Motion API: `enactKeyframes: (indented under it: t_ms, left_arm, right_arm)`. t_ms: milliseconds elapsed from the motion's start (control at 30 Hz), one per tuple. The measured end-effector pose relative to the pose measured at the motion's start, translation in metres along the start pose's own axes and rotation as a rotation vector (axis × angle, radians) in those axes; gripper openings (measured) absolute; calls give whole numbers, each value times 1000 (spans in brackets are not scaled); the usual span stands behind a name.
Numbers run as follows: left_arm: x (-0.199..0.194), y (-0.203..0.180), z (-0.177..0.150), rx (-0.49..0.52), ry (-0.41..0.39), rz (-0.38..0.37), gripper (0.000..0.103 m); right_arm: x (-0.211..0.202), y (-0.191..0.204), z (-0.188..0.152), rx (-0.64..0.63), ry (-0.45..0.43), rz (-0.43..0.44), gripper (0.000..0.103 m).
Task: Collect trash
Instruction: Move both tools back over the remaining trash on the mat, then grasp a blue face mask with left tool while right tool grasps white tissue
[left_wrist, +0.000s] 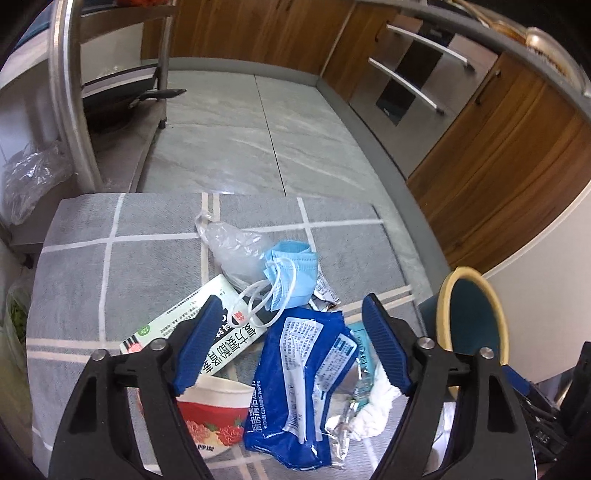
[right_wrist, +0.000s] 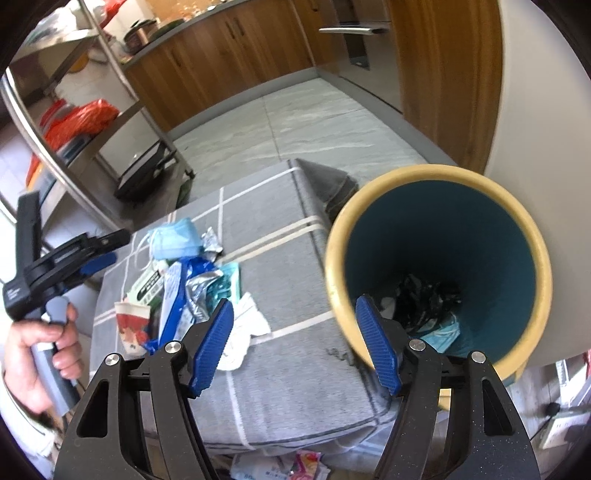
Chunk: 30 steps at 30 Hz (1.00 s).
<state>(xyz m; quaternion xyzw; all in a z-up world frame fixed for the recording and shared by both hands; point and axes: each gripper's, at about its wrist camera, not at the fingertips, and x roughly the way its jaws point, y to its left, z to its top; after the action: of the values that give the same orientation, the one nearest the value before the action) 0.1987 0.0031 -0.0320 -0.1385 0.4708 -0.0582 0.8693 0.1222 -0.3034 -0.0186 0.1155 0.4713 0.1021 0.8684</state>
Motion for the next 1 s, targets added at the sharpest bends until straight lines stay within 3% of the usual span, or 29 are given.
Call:
enactKeyframes:
  t_ms: [400, 433, 567, 633, 1000]
  left_arm:
    - [53, 0, 7, 1, 89, 48, 53]
    - [55, 0, 7, -8, 92, 45, 49]
    - [57, -3, 6, -15, 107, 19, 13]
    - [52, -4, 6, -13, 94, 6, 7]
    - [11, -18, 12, -32, 9, -166, 4]
  right_arm:
    - [19, 15, -3, -27, 42, 7, 70]
    - [20, 15, -3, -26, 44, 7, 70]
    - [24, 16, -4, -23, 51, 9, 70]
    - [25, 18, -4, -26, 54, 13, 70]
    - [38, 30, -12, -53, 93, 31, 70]
